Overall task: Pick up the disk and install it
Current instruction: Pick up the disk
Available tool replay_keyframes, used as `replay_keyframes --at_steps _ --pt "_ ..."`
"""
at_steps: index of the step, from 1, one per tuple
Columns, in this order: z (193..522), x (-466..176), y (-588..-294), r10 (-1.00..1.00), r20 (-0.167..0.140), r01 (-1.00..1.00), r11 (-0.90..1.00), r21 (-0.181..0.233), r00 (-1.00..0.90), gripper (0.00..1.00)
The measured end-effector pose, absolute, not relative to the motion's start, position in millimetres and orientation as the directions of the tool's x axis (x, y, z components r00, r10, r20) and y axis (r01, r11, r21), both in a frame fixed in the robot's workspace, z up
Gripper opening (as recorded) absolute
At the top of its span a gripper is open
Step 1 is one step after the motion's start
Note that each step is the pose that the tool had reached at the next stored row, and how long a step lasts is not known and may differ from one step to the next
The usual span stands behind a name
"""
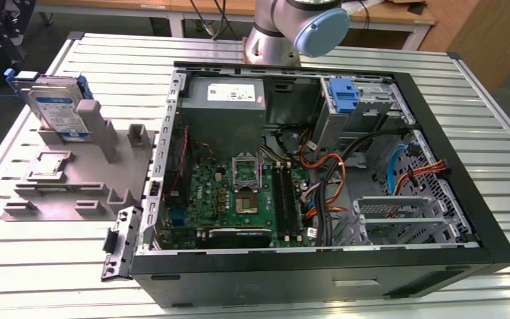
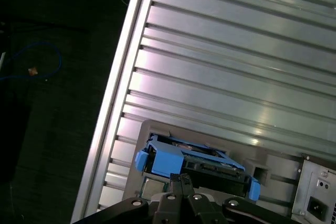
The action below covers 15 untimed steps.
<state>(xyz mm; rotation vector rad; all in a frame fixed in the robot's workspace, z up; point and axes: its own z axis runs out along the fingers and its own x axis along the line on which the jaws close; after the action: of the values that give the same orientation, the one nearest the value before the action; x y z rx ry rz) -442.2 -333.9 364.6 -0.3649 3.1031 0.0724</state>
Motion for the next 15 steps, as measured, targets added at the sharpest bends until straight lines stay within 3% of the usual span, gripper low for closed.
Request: replay_keyframes --at_steps 15 --pt "364.6 -442.2 -333.9 -0.348 -0.022 -0.349 0.936 0.044 -0.937 0.1"
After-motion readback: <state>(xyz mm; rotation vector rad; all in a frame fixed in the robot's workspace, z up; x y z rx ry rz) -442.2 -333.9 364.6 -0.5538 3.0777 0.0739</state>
